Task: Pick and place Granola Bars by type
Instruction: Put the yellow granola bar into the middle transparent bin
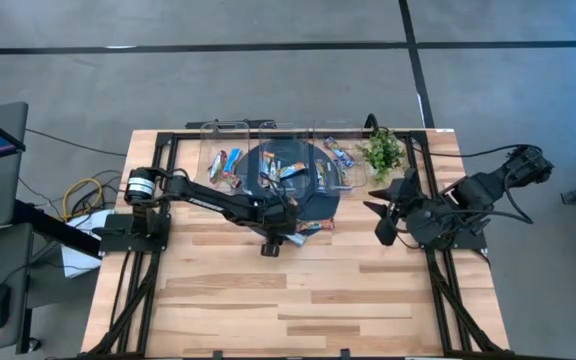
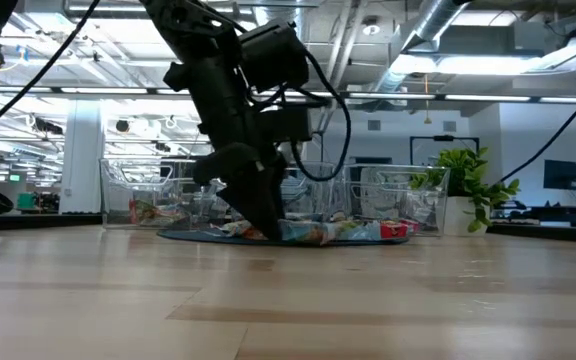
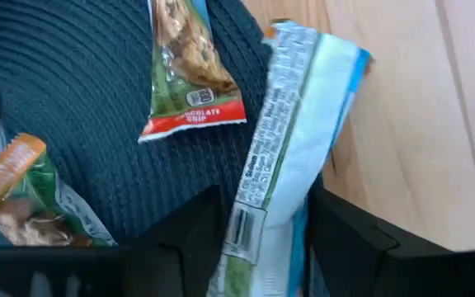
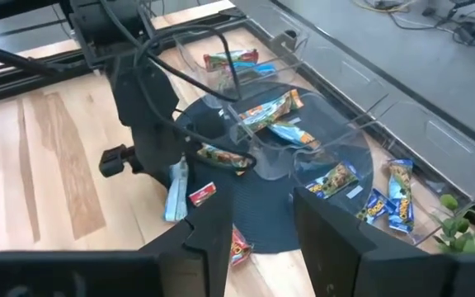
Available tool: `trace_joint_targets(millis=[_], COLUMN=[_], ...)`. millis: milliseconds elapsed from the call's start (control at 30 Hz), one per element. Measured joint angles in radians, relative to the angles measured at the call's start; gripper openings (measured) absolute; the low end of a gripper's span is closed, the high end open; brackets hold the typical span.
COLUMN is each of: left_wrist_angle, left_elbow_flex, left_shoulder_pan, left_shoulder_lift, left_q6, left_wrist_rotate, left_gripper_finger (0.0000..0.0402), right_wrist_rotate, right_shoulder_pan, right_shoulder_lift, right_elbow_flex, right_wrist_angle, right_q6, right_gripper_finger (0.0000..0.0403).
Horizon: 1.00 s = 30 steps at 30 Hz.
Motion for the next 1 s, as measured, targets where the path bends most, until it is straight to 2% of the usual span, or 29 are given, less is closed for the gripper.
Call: trace_joint_targets(millis=[100,433,733,833,1000], left_wrist_angle=[-0.018,-0.063,-0.134,-0.135,-0.134], left_elbow_flex=[0.000,0.027,0.175,0.236,0.278], left_shoulder_pan=[0.000,0.000,0.000,0.003,0.043], left_shoulder_lift=[0.000,0.000,-0.072,-0.113,-0.163], left_q6=[-0.001,-0.068,-0.067,-0.031,0.053], left_wrist_rotate=[0.011,0.143,0.141,0.024,-0.341], left_gripper_finger=[0.0154,0.0058,0.0062,0.0058,0.0059], right_wrist_rotate=[0.014,0.020,0.019,0.019,0.020], right_shoulder_pan=[-0.003,-0.003,-0.003,-0.003,-0.003], right_shoulder_lift=[0.000,0.000,0.000,0.000,0.006], right_elbow_flex=[0.000,0.000,0.000,0.000,0.000], right_wrist_angle=[-0.001,-0.002,-0.002,-0.002,0.000], right_q6=[-0.001,0.000,0.000,0.000,0.001], right_gripper_finger=[0.0121,0.0121,0.0120,0.0120,0.0120])
